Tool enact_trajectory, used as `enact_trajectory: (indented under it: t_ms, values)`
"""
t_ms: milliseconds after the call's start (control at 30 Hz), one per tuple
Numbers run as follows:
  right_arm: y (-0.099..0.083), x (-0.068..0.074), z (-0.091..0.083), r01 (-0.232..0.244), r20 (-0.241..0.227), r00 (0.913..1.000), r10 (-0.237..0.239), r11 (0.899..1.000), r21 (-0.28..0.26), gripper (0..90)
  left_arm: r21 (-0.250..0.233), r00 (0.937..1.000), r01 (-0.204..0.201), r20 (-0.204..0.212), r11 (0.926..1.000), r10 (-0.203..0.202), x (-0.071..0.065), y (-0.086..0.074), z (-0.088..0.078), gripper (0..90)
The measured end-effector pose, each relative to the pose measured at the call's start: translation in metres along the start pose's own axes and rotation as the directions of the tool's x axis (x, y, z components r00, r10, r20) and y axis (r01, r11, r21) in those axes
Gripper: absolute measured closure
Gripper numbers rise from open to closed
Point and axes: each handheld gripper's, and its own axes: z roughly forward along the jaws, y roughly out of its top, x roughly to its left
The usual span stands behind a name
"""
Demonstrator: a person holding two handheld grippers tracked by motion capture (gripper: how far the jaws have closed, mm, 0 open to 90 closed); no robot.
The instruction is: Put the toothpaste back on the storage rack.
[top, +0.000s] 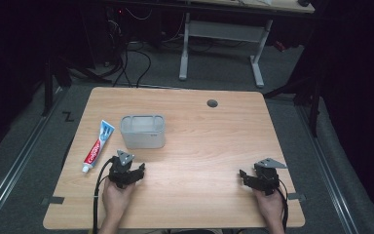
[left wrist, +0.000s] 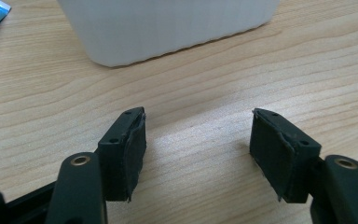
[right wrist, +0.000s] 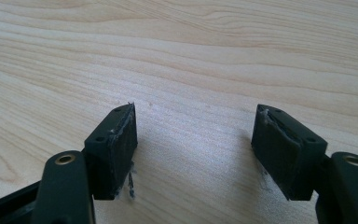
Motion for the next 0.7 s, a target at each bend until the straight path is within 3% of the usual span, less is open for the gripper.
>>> enact_trajectory:
  t_ms: [700]
  values:
    - [0.0000, -0.0001, 0.0001, 0.000, 0.001, 1.0000, 0.000, 1.000, -0.001, 31.2, 0.002, 0.9999, -0.003, 0.012, 1.0000, 0.003, -0.0003, 0.0002, 0.0004, 34.0]
